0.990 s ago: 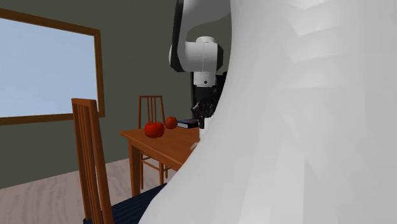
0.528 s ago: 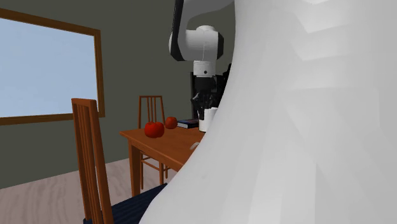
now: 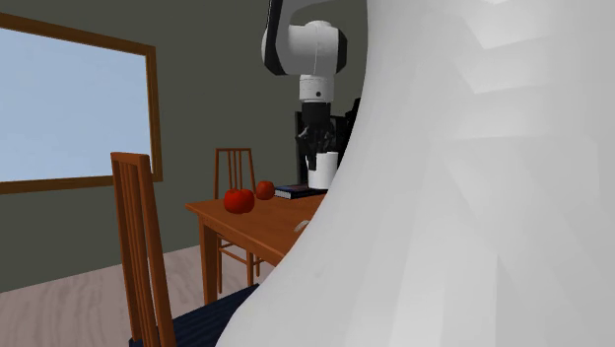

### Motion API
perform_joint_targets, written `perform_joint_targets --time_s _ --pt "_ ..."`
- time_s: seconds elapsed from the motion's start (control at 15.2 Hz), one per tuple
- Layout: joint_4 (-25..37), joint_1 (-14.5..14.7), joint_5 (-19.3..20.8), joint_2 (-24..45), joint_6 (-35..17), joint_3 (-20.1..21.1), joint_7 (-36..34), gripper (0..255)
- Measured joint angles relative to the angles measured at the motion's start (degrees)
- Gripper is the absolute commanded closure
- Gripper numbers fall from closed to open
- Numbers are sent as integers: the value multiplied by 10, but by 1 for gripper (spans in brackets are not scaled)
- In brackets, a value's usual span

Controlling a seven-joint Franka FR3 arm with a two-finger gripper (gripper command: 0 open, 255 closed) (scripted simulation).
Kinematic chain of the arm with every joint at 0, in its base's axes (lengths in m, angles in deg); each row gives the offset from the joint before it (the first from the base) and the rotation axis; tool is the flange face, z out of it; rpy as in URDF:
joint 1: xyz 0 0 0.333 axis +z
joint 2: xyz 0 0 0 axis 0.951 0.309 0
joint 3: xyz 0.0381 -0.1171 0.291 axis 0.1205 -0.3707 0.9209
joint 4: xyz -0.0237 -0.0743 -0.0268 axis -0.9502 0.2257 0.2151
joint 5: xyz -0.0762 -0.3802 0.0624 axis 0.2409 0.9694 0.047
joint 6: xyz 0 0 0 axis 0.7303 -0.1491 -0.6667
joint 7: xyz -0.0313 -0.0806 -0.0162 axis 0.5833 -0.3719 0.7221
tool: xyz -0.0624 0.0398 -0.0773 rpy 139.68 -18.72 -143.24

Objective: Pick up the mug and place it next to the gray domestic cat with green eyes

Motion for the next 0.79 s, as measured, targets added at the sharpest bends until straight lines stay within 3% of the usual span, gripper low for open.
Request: perform_joint_targets --time_s 0.79 --pt "95 -3 0 2 93 -2 -2 255"
